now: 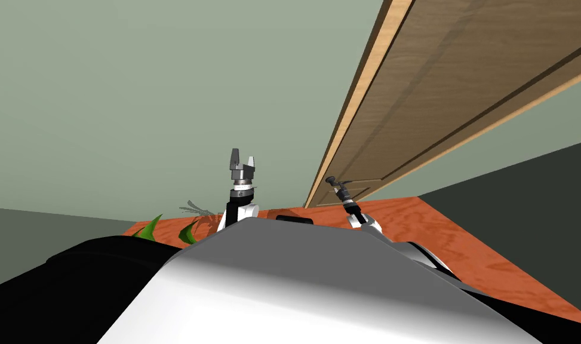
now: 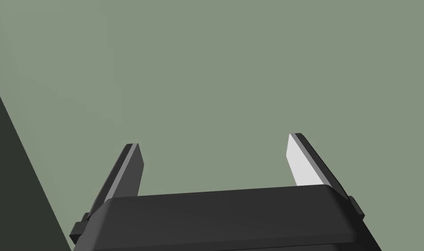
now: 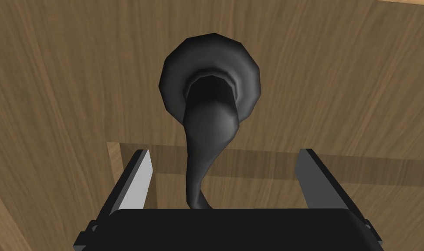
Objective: Pull the door open
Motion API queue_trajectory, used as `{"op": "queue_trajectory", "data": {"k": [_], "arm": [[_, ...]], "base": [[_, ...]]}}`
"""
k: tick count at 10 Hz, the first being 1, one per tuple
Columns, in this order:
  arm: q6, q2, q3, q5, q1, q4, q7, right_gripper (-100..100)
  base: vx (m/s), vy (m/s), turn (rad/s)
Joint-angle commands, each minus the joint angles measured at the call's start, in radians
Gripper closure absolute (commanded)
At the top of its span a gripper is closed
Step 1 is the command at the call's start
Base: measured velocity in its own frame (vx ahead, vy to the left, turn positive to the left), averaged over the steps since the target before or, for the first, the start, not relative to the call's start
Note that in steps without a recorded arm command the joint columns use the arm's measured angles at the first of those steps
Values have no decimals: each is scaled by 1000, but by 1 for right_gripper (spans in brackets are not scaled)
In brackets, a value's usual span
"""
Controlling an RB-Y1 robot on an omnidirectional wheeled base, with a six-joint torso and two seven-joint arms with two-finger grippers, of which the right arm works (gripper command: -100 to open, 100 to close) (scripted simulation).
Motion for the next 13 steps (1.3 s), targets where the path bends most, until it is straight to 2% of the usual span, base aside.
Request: {"op": "queue_trajectory", "data": {"k": [1, 2, 3, 4, 5, 10, 11, 13], "arm": [[-13, 3, 1, 1, -14, 47, 0, -100], [-37, -22, -20, -13, 6, 65, -10, -100], [-42, -28, -25, -16, 10, 70, -12, -100], [-48, -20, -19, -12, -4, 91, -10, -100], [-48, -20, -19, -12, -4, 91, -10, 100], [-48, -20, -19, -12, -4, 91, -10, 100], [-69, -32, -14, -12, 6, 97, -19, 100], [-78, -36, -13, -12, 10, 99, -23, 100]], "base": [[-9, -2, -6], [95, 31, 237], [168, 23, 201], [71, 3, 26], [-13, 1, -22], [-11, -3, 0], [-113, -40, 154], [-132, -81, 110]]}}
